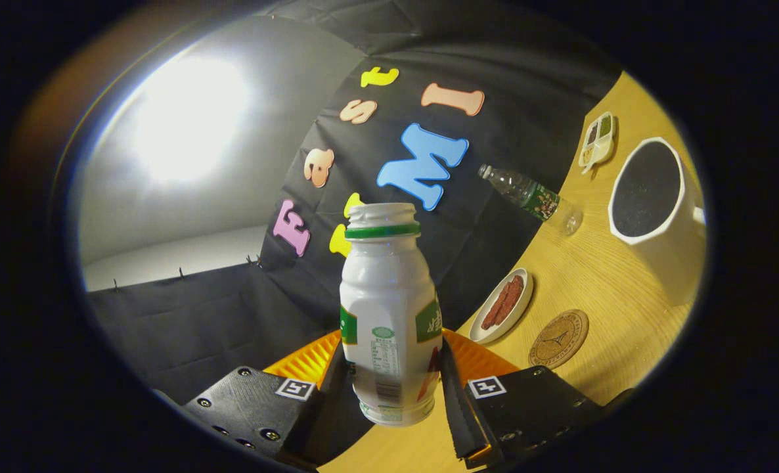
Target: Take the bottle from table, then pour the juice into the cup, finally place the bottle on the coaster
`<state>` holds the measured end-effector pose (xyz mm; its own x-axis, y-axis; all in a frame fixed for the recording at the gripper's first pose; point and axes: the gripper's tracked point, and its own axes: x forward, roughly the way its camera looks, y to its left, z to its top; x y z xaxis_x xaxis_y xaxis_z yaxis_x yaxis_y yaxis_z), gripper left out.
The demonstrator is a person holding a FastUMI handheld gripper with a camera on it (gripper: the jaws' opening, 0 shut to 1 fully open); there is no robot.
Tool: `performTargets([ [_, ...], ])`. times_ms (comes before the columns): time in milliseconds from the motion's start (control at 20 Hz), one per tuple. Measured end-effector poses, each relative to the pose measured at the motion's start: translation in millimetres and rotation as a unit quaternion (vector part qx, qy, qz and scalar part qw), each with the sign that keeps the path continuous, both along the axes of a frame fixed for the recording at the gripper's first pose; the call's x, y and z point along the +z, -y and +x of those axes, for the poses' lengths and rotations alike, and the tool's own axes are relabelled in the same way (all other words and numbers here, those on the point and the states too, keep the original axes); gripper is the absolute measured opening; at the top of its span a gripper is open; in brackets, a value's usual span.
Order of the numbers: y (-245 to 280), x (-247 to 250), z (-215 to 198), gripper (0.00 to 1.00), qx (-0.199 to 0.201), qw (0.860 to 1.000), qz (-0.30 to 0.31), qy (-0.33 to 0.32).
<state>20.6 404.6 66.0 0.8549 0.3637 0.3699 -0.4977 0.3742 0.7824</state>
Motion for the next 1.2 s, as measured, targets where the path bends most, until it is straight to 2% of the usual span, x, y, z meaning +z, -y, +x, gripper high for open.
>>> performTargets([
  [300, 20, 8, 3, 0.69, 0.000, 0.996, 0.089, -0.003],
  [700, 33, 24, -2, 0.69, 0.004, 0.990, 0.142, -0.002],
  [1200, 44, 33, 5, 0.69, 0.002, 0.984, 0.179, -0.017],
])
